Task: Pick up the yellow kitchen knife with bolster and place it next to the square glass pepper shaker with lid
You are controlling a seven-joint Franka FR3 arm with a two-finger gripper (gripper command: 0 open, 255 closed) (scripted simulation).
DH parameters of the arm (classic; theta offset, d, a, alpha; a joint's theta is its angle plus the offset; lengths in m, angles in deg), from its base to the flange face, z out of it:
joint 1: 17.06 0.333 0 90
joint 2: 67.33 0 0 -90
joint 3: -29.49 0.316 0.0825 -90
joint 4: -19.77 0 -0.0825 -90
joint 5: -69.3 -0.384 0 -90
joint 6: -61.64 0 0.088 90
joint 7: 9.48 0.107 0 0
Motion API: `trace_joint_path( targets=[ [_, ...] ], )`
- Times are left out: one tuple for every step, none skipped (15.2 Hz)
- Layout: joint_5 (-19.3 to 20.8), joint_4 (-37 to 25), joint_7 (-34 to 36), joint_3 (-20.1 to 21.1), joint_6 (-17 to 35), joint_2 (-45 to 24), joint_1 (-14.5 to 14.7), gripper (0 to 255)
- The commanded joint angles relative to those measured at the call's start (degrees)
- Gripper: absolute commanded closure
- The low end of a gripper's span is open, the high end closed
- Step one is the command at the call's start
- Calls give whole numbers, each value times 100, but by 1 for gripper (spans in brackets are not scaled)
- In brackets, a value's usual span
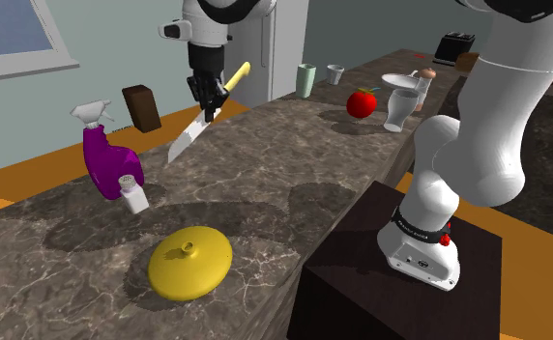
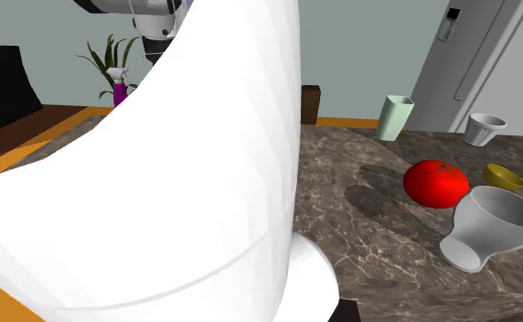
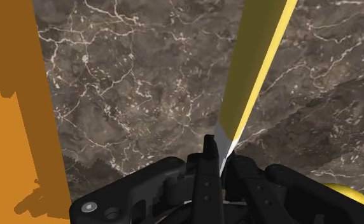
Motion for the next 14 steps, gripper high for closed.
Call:
trace_joint_path(
  targets=[
    [-26, -50, 52, 29, 51, -99, 29, 255],
    [-33, 12, 43, 29, 125, -112, 28, 255],
    [-41, 70, 33, 29, 198, -129, 28, 255],
    [-50, 128, 24, 30, 272, -145, 28, 255],
    [-58, 184, 14, 30, 345, -163, 28, 255],
    [-68, 239, 4, 31, 418, -182, 27, 255],
    [-78, 293, -7, 32, 491, -202, 27, 255],
    [-88, 346, -18, 32, 564, -223, 26, 255],
    [-99, 397, -29, 33, 636, -246, 25, 255],
    [-111, 447, -41, 34, 708, -269, 25, 255],
    [-123, 496, -53, 35, 780, -294, 24, 255],
    [-135, 543, -65, 36, 852, -320, 23, 255],
    [-149, 590, -78, 37, 924, -347, 22, 255],
    [-163, 634, -91, 39, 995, -376, 21, 255]
  ],
)
